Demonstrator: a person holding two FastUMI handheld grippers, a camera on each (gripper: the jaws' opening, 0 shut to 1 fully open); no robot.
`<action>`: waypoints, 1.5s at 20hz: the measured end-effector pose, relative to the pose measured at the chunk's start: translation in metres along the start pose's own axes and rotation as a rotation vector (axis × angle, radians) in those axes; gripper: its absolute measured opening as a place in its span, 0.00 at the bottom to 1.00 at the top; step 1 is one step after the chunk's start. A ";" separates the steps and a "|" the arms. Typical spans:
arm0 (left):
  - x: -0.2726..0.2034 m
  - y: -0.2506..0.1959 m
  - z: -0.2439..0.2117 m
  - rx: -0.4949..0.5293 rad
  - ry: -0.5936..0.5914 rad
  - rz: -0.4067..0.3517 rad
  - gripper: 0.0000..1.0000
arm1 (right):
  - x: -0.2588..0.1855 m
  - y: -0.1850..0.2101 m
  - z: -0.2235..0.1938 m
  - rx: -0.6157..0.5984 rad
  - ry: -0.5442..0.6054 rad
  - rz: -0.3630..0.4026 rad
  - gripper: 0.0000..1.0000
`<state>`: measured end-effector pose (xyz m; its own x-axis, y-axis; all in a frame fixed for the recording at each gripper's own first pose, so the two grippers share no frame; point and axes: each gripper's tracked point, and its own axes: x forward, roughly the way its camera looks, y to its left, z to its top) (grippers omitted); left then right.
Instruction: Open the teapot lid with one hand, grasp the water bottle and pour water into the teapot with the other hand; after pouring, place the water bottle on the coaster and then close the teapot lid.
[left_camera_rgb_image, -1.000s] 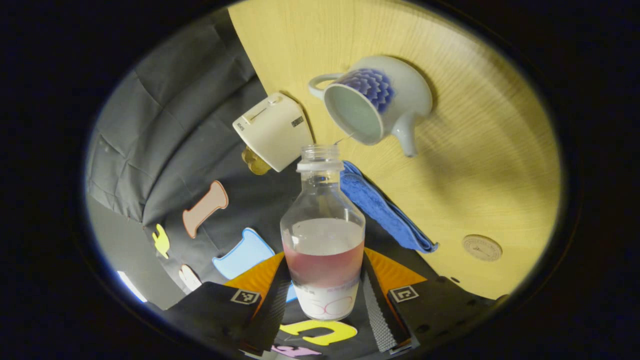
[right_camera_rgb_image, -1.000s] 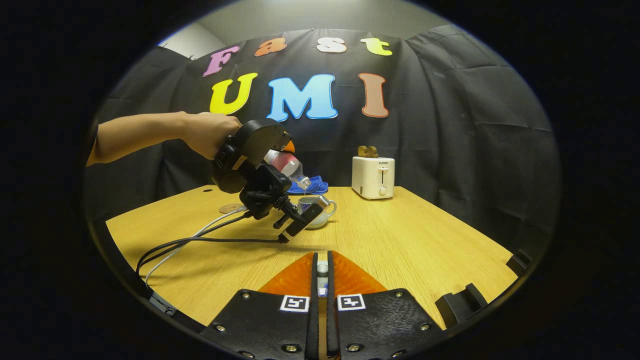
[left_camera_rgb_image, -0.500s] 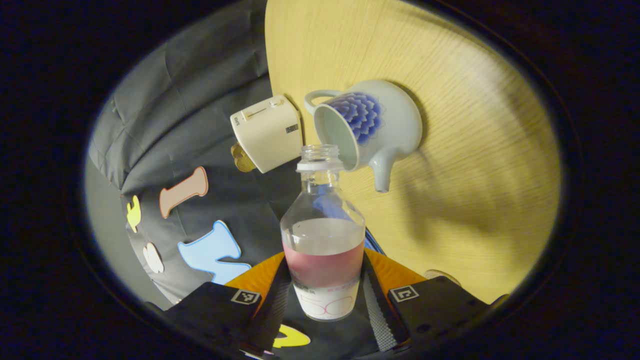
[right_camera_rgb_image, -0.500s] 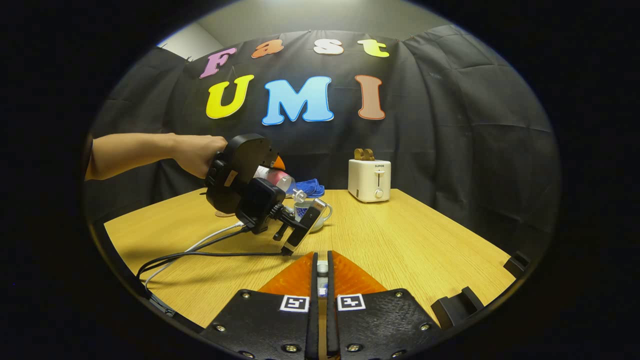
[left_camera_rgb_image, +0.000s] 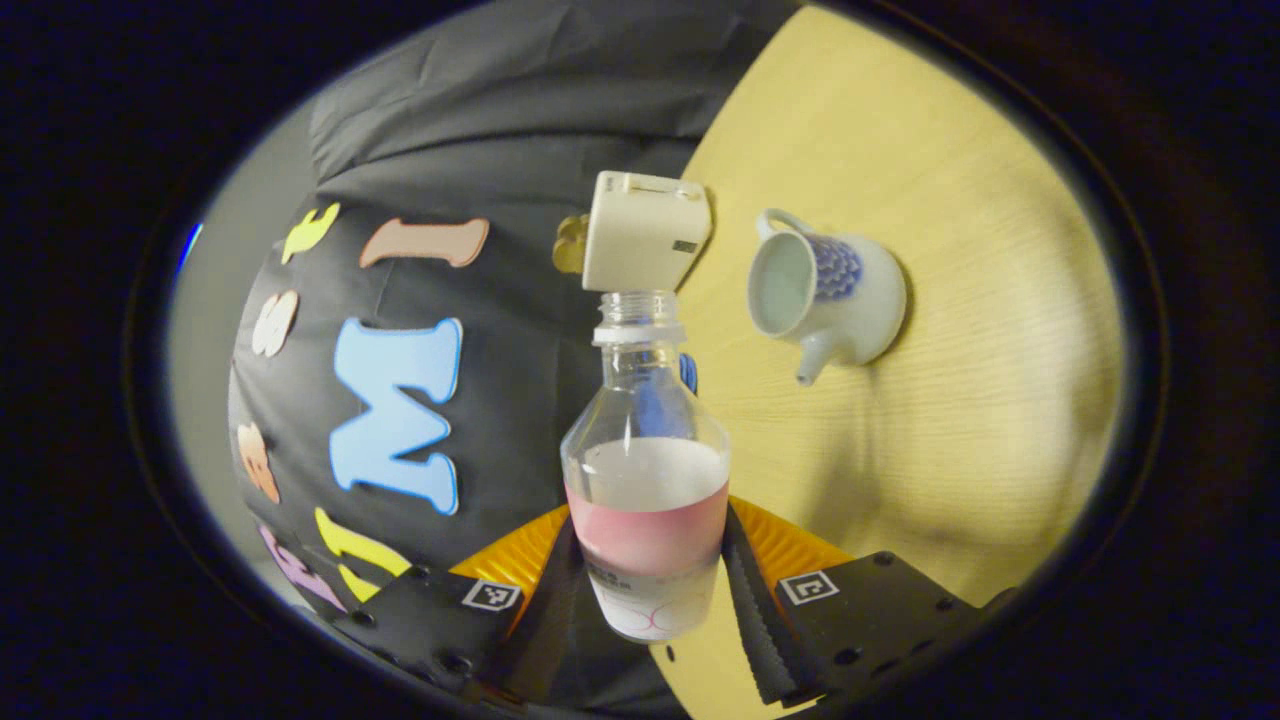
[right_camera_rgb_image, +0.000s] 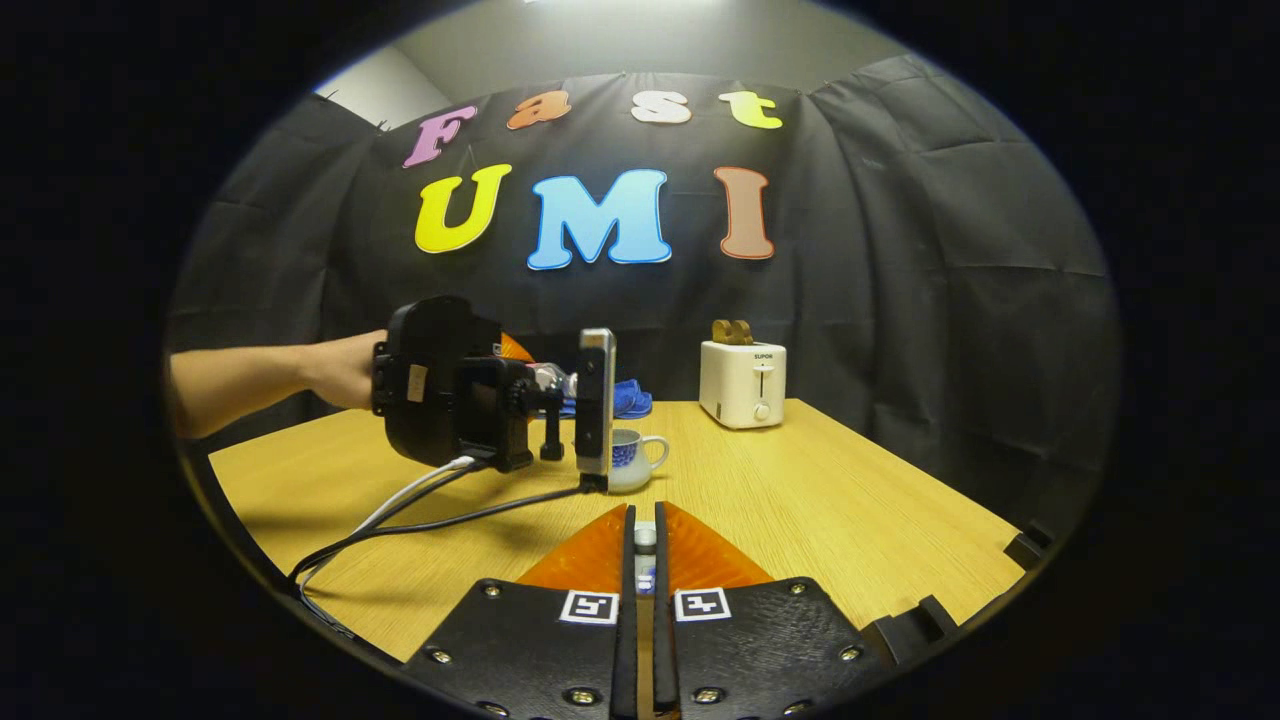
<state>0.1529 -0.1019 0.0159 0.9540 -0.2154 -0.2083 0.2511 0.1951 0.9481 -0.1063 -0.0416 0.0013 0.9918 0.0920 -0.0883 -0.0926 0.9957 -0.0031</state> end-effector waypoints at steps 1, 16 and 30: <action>-0.006 0.004 -0.009 -0.099 0.005 0.005 0.86 | 0.004 0.004 0.001 0.001 0.000 0.012 0.06; -0.050 0.032 -0.159 -1.419 -0.124 0.144 0.85 | 0.064 0.062 0.026 0.018 -0.025 0.141 0.06; 0.031 0.019 -0.172 -1.375 -0.069 0.132 0.84 | 0.083 0.050 0.007 0.095 0.031 0.138 0.06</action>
<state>0.2151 0.0598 -0.0139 0.9833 -0.1605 -0.0860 0.1570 0.9866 -0.0452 -0.0275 0.0156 0.0010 0.9669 0.2293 -0.1123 -0.2180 0.9703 0.1050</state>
